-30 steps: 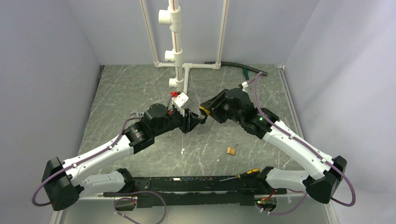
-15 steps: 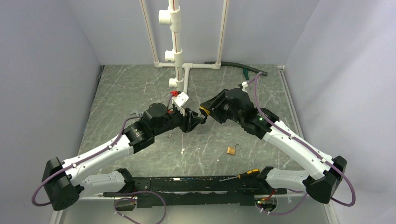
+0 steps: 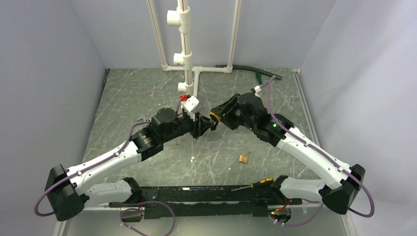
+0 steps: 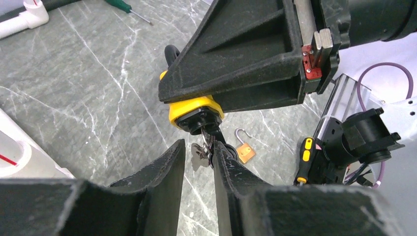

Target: Unlock with the key

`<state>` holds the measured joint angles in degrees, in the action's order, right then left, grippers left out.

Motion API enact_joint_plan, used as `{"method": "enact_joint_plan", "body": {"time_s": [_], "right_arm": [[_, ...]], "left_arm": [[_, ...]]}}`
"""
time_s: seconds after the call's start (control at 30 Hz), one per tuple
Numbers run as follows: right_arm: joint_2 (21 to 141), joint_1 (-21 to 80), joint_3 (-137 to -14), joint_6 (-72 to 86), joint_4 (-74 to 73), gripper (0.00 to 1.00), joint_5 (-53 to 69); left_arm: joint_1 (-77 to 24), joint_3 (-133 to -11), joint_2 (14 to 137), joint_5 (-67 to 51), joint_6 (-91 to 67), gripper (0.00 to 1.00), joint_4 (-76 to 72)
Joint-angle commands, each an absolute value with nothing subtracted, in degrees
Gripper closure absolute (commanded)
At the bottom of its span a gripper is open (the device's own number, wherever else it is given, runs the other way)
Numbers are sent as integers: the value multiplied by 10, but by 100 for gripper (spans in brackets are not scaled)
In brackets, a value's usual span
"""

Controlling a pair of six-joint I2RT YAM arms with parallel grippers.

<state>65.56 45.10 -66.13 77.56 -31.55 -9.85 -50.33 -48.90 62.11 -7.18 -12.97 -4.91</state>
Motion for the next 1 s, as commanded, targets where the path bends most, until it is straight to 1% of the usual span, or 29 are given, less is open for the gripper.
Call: {"method": "enact_joint_plan", "body": {"time_s": [0.0,0.1,0.23,0.27,0.3,0.33,0.53,0.67,0.97], "right_arm": [[650,455,-664,775,-261,100,-89],[654,456,-661,777,-258,100,-84],[652,456,-661,777,-257,100,-85],[651,457,-662,777,-258,100,-86],[651,456,-664,776,-260,100,-88],[652,456,-665,775,-263,100,-91],[671,457,-705,771,-315,100,-98],[697,457,-754,765,-380,100,-102],[751,456,-836,751,-476,100,-83]], "left_arm": [[-501,-512,627,-54,-128,68,-91],[-501,-518,634,-40,-127,71,-91],[-501,-529,644,-21,-120,81,-79],[-501,-529,646,-21,-118,86,-78],[-501,-529,648,-21,-116,95,-77],[-501,-529,650,-20,-115,100,-77],[-502,-543,672,-22,-61,100,-52],[-511,-551,690,6,-10,100,-34],[-600,-562,736,185,205,100,-48]]}}
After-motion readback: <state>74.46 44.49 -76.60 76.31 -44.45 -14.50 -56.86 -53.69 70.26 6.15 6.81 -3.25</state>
